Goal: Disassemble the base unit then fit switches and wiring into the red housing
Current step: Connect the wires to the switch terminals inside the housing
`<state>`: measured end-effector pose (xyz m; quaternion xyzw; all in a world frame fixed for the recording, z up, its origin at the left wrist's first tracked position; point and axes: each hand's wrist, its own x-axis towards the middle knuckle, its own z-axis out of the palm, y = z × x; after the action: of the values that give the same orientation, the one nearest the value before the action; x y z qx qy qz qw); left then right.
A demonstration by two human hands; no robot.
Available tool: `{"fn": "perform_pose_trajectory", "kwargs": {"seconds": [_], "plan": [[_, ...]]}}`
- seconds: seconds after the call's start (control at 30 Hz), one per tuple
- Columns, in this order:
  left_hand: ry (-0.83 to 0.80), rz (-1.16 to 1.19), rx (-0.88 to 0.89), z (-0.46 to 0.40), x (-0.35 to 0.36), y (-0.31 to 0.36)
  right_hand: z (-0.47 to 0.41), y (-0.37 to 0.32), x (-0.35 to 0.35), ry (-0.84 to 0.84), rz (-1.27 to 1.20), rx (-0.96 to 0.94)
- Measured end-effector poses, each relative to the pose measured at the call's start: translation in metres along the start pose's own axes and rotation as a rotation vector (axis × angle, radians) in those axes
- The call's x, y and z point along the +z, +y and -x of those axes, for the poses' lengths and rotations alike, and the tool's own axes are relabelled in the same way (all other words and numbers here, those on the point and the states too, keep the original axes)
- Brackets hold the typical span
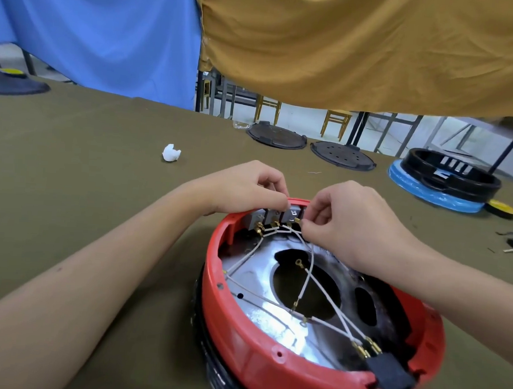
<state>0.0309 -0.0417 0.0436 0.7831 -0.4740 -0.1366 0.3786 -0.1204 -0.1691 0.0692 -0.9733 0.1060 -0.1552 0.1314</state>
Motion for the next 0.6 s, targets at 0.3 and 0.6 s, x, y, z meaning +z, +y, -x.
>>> {"fn": "perform_pose_trajectory", "kwargs": {"seconds": [0.3,0.6], "plan": [[0.031,0.083,0.262,0.006,-0.008,0.005,-0.001,0.016,0.001,-0.052,-0.323,0.016],[0.074,0.123,0.378,0.007,-0.008,0.011,-0.002,0.016,-0.002,-0.215,-0.769,0.198]]}}
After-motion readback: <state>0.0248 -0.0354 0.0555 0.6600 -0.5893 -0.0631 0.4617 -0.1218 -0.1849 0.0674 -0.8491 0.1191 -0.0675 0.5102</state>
